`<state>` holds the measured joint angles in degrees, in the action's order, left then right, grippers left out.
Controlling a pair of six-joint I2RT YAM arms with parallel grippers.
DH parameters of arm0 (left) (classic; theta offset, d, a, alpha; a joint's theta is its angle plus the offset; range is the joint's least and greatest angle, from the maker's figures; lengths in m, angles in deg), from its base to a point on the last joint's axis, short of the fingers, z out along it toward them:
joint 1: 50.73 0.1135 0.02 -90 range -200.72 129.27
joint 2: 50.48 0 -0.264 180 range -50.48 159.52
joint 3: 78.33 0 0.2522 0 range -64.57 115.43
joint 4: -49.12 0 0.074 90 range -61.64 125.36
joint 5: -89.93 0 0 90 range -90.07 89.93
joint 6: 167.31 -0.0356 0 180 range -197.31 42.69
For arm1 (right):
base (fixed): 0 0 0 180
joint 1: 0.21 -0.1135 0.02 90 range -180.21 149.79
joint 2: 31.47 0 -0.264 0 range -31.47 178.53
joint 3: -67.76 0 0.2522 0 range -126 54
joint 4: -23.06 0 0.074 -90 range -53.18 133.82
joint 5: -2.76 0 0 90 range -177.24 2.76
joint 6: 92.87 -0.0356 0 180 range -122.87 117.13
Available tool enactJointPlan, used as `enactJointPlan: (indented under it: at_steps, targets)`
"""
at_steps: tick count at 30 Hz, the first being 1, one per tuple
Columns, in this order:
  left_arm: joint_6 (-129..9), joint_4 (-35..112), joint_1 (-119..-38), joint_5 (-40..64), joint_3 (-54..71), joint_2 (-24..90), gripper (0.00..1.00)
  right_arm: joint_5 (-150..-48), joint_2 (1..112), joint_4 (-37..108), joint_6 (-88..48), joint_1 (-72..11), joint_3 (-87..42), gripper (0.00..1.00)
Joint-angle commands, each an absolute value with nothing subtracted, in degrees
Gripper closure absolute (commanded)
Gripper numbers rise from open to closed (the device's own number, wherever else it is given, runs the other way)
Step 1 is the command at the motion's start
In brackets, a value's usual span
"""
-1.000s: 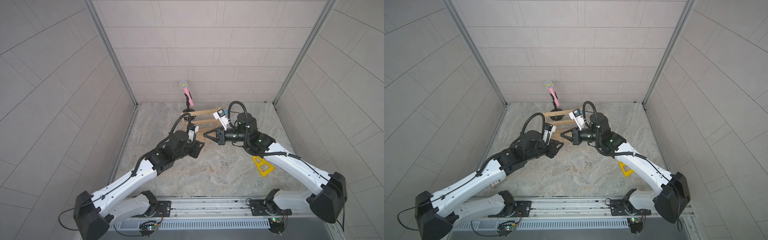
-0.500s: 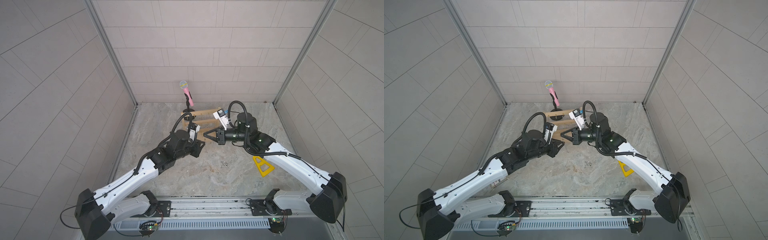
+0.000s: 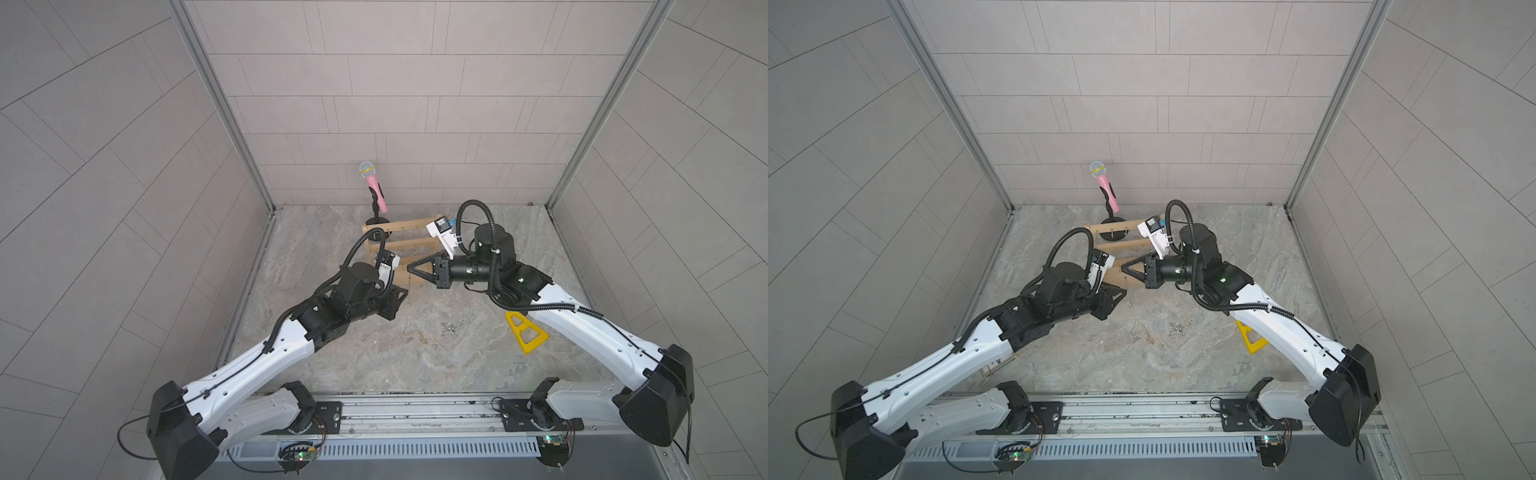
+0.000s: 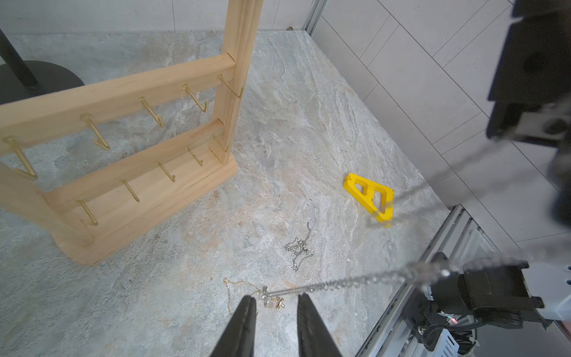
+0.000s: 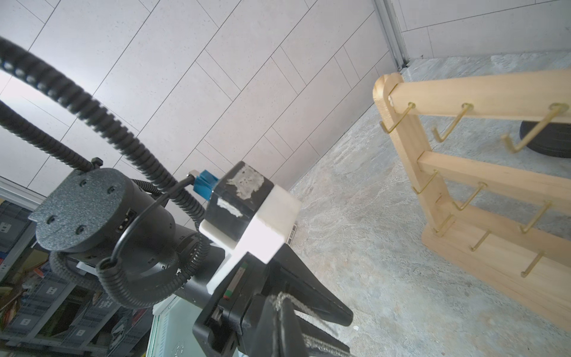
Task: Hang the necklace on the jewelry display stand
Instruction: Pick up the necklace from the center of the board.
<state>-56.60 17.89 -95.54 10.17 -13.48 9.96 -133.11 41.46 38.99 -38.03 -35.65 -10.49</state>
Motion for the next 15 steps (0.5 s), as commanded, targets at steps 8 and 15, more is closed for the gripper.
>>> enactJointPlan:
  at_steps: [8,15]
  targets:
    - [-58.1,19.2,-95.9,10.7,-12.2,10.1,0.72,-133.3,41.5,38.8,-37.9,-35.9,-11.7,1.0]
    - [-58.5,18.6,-95.9,10.6,-12.3,9.3,0.72,-133.1,41.8,38.4,-38.0,-35.9,-11.8,1.0]
